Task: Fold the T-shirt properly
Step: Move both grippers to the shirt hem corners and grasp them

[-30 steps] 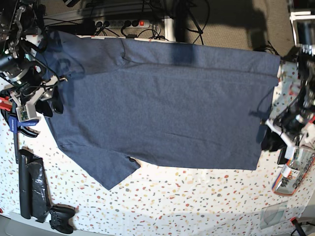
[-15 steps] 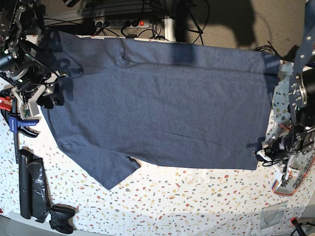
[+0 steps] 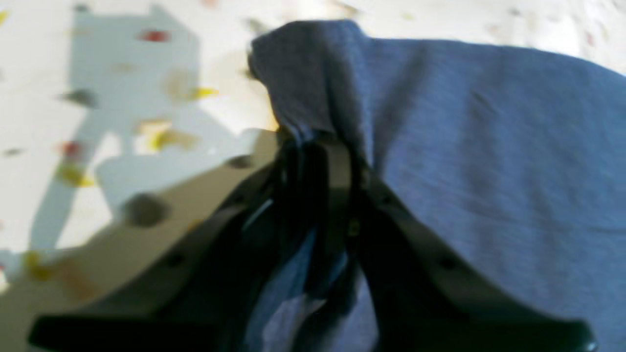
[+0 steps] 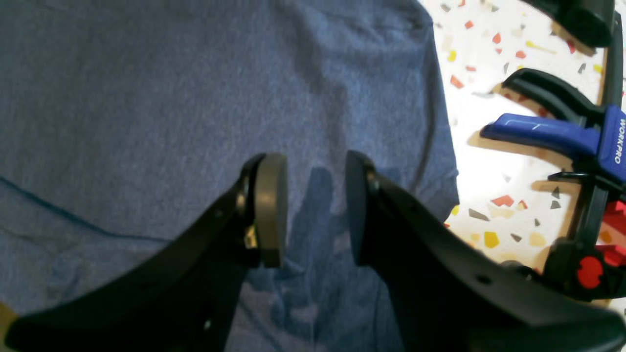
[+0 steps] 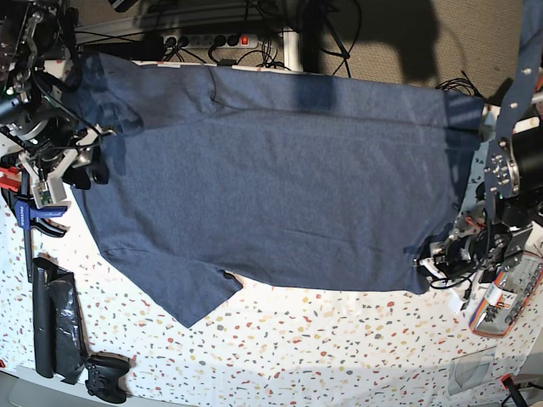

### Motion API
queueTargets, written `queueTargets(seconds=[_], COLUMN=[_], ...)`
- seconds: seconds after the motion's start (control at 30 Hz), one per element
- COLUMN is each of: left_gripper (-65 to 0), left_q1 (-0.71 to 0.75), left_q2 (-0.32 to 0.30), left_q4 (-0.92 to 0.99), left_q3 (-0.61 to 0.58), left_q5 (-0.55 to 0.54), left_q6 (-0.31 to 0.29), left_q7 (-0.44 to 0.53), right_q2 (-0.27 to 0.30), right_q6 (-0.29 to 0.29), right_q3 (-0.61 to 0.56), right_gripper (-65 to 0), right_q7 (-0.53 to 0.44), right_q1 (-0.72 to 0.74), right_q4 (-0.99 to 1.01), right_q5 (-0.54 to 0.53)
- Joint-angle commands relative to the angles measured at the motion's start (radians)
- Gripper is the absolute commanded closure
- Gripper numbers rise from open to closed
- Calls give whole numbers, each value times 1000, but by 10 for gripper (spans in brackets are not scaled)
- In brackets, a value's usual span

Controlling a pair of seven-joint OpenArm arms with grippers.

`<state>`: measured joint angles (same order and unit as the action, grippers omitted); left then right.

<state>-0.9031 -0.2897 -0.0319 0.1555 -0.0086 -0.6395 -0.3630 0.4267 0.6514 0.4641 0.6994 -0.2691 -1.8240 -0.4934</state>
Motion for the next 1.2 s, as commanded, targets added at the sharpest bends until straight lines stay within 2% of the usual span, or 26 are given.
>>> queueTargets(seconds=[0.0, 0.1, 0.3, 0.43, 0.53, 0.6, 0.7, 0.8, 0.83, 1.0, 1.17], left_gripper=[-63, 0, 0, 0, 0, 0, 0, 0, 0, 0, 0], left_q1=[-25, -25, -25, -25, -25, -25, -22, -11, -7, 19, 40], left_q2=[-6, -18, -48, -77, -92, -96, -93, -90, -90, -90, -90], left_q4=[-5, -5, -5, -5, -5, -5, -5, -5, -5, -5, -5], left_q3=[0, 0, 0, 0, 0, 0, 0, 0, 0, 0, 0], left_q5=[5, 5, -5, -83, -89, -89, -89, -89, -90, -90, -90], left_q6=[-6, -6, -5, -5, -6, -6, -9, -9, -9, -8, -8], left_q7=[-13, 43, 125, 171, 224, 224, 201, 193, 195, 205, 208], right_q2=[17, 22, 22, 22, 22, 22, 23, 31, 43, 118, 132], right_q6=[-2, -2, -3, -3, -2, -2, 0, -1, -1, -2, -2], right_q3=[6, 6, 6, 6, 6, 6, 6, -2, -14, -153, -338], right_gripper=[-204, -204, -204, -203, -203, -185, -116, -117, -131, -323, -330], right_q7=[-23, -34, -44, -63, -64, -63, -62, -62, -63, -63, -36], right_q1=[9, 13, 60, 90, 106, 121, 149, 188, 206, 362, 606], right_q4=[-17, -17, -17, -17, -17, -17, -13, 21, 43, 240, 565], right_q5=[-12, -13, -14, -39, -61, -60, -55, -21, -14, 50, 71])
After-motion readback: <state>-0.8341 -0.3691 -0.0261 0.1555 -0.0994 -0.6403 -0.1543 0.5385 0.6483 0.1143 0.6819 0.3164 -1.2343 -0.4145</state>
